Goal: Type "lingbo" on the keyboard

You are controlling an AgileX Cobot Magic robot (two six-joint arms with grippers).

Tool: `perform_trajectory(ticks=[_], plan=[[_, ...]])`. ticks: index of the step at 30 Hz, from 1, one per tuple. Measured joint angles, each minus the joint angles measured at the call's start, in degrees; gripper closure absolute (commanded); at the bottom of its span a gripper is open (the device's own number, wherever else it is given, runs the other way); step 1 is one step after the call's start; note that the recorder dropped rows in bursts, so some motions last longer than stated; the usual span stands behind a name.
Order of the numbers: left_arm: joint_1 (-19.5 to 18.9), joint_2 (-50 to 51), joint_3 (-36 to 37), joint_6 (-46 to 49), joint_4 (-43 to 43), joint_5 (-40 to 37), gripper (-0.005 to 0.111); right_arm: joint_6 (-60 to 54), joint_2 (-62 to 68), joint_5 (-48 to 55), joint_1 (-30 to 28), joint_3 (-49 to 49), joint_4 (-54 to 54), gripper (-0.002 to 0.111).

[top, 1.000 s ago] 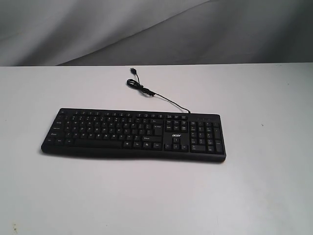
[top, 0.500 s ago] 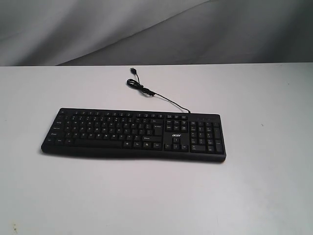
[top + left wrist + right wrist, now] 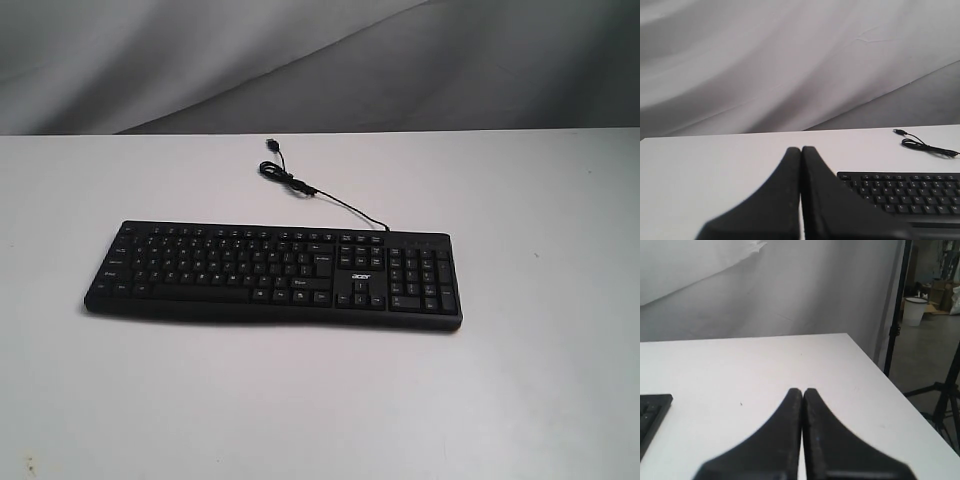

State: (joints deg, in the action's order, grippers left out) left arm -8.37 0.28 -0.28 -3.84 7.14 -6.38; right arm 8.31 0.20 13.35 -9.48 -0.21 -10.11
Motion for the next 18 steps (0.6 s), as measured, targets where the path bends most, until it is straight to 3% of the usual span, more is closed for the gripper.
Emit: perform_trajectory(ticks=[5, 18], plan=[[0.0, 0.0, 0.0, 0.0, 0.0, 0.0, 0.106, -0.07, 0.0, 5.95, 0.0, 0.0, 0.0, 0.108], [0.0, 0.0, 0.0, 0.0, 0.0, 0.0, 0.106, -0.07, 0.0, 6.3, 0.0, 0.0, 0.0, 0.108]])
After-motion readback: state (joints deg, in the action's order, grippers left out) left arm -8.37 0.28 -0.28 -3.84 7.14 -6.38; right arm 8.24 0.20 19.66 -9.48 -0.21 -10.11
